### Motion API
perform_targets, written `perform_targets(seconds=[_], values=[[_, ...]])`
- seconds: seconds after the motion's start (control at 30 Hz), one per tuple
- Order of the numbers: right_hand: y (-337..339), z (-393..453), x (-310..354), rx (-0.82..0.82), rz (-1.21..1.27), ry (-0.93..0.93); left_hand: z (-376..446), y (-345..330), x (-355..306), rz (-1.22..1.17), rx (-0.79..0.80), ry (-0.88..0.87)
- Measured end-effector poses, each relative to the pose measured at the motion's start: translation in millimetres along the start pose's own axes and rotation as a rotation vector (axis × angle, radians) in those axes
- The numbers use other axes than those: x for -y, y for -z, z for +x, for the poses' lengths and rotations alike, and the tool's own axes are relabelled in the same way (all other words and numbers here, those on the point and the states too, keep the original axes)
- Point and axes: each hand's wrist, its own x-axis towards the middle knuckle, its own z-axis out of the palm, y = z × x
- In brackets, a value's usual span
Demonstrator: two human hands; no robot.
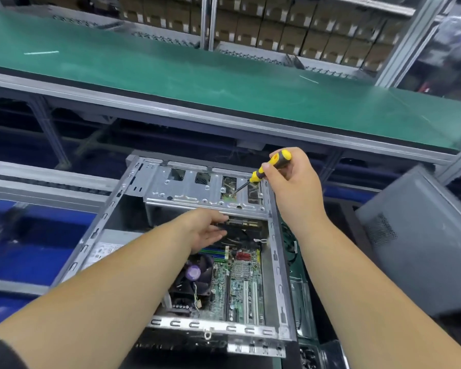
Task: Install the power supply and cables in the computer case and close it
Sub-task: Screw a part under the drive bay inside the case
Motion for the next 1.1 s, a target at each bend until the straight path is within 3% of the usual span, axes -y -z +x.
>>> perform_targets(seconds=[0.23, 1.1], values=[[-15.7, 13.9, -5.5, 0.042, -0.071, -0.022, 8.7, 6.5, 3.9, -0.135, 0.200, 0.039], [-44.7, 54.7, -24.4, 0.104, -0.149, -0.047, 19.3, 5.3, 11.3, -0.237, 0.182, -0.138]])
